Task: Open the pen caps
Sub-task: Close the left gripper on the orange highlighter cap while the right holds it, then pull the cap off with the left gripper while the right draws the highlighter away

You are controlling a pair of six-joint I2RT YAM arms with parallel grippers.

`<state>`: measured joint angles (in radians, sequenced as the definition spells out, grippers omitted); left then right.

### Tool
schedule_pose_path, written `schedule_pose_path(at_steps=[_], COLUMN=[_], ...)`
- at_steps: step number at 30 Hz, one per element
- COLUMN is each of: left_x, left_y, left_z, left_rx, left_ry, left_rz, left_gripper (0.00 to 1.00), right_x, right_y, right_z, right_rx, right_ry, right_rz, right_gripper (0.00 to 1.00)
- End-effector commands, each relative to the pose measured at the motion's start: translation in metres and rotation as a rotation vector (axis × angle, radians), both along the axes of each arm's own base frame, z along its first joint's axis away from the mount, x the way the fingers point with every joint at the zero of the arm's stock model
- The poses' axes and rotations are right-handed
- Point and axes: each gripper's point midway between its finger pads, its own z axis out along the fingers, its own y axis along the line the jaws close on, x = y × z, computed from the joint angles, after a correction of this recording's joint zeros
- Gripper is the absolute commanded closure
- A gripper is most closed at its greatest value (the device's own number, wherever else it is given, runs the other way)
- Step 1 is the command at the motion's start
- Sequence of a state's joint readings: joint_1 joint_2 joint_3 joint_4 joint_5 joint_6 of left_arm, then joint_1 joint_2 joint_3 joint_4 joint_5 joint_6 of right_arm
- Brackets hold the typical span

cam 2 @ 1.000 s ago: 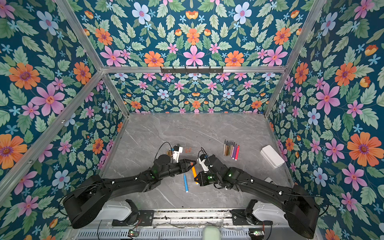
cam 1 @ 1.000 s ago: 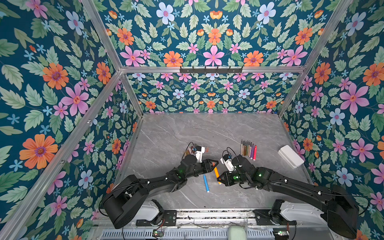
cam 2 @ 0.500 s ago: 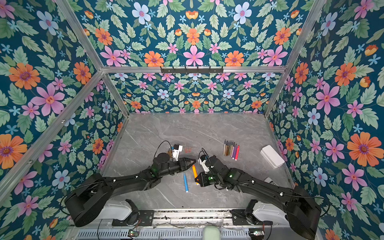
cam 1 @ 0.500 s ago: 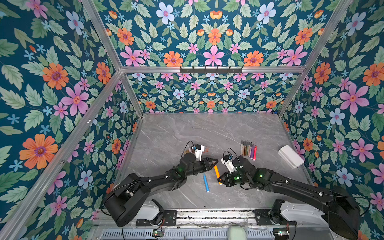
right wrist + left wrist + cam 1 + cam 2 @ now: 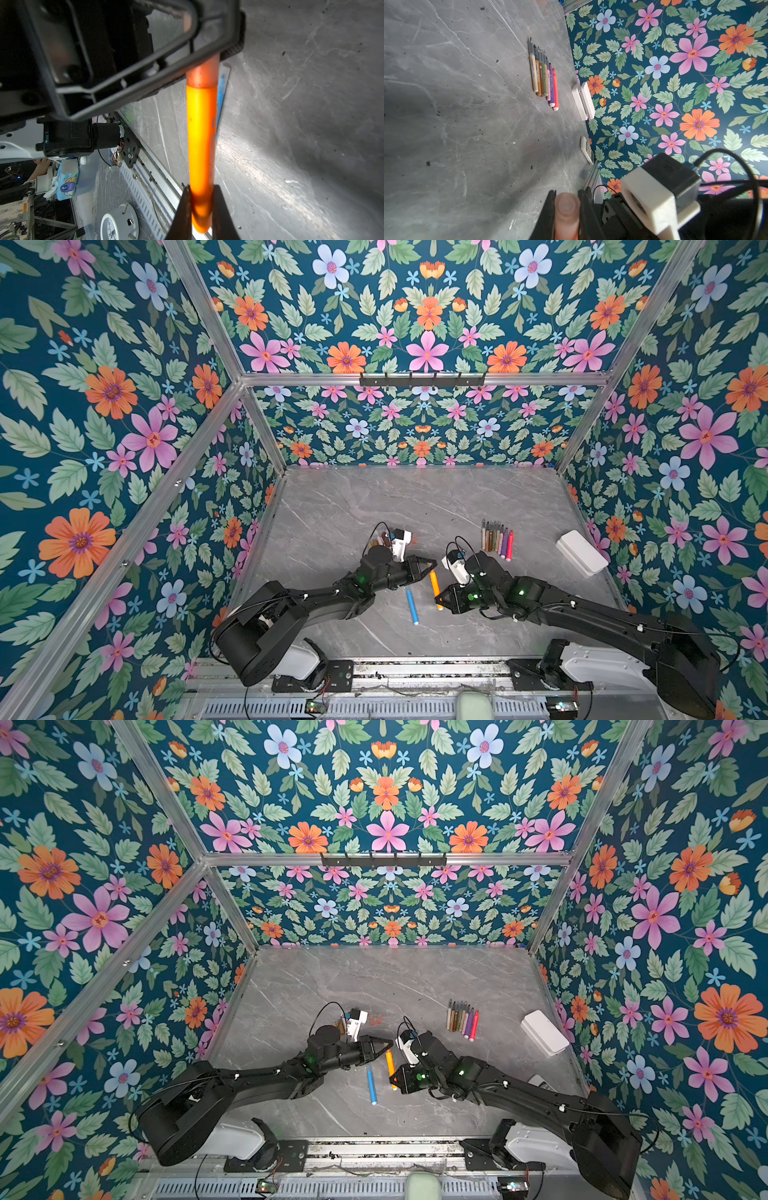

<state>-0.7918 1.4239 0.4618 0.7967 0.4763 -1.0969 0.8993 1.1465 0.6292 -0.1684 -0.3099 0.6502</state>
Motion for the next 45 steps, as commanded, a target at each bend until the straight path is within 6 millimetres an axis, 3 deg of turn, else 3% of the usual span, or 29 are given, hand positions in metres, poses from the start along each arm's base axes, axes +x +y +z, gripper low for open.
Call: schedule_pose_path(at_steps=[1, 3, 7, 13, 15, 17, 22, 29, 32, 35, 41, 45], left_x=[-0.002, -0.003, -0.005, -0.005, -0.004, -0.003, 0.018, 0.089, 0.098, 0.104, 0.116, 0.12], left_y=[-0.006, -0.006, -0.004, -0.007, -0.008, -0.009, 0.0, 0.026, 0.023, 0.027, 0.053, 0.06], left_z=[0.02, 0.021, 0.023, 0.026, 0.028, 0.029, 0.035, 0.072, 0.078, 0.072, 0.062, 0.06], left_rx=[-0.067, -0.068, -0.074, -0.098, -0.1, -0.098, -0.086, -0.062, -0.041, -0.017, 0.012, 0.027], left_ry=[-0.047, -0.047, -0.051, -0.05, -0.051, -0.052, -0.073, -0.165, -0.187, -0.184, -0.176, -0.178], left_rz=[-0.036, -0.04, -0.041, -0.045, -0.051, -0.051, -0.016, 0.091, 0.096, 0.112, 0.179, 0.196], left_gripper=[0.93, 0.94, 0.94, 0.94, 0.94, 0.94, 0.98, 1.0, 1.0, 1.0, 1.0, 1.0], right_x=[0.001, 0.002, 0.009, 0.023, 0.024, 0.024, 0.015, -0.004, -0.006, -0.007, -0.01, -0.01], right_y=[0.0, -0.002, -0.001, 0.005, 0.007, 0.009, 0.008, 0.018, 0.017, 0.013, 0.014, 0.013], right_z=[0.001, 0.001, -0.001, -0.003, -0.005, -0.007, -0.012, -0.019, -0.017, -0.013, -0.02, -0.02], right_rx=[-0.001, -0.006, -0.02, -0.057, -0.057, -0.05, -0.048, -0.058, -0.054, -0.046, -0.031, -0.035], right_ry=[-0.01, -0.016, -0.022, -0.021, -0.018, -0.012, 0.01, 0.02, 0.018, 0.007, 0.025, 0.02], right_rz=[0.001, -0.009, -0.037, -0.071, -0.073, -0.072, -0.054, -0.006, -0.008, -0.018, -0.009, -0.019], right_gripper=[1.0, 1.0, 0.78, 0.75, 0.81, 1.0, 1.0, 1.0, 1.0, 1.0, 1.0, 1.0])
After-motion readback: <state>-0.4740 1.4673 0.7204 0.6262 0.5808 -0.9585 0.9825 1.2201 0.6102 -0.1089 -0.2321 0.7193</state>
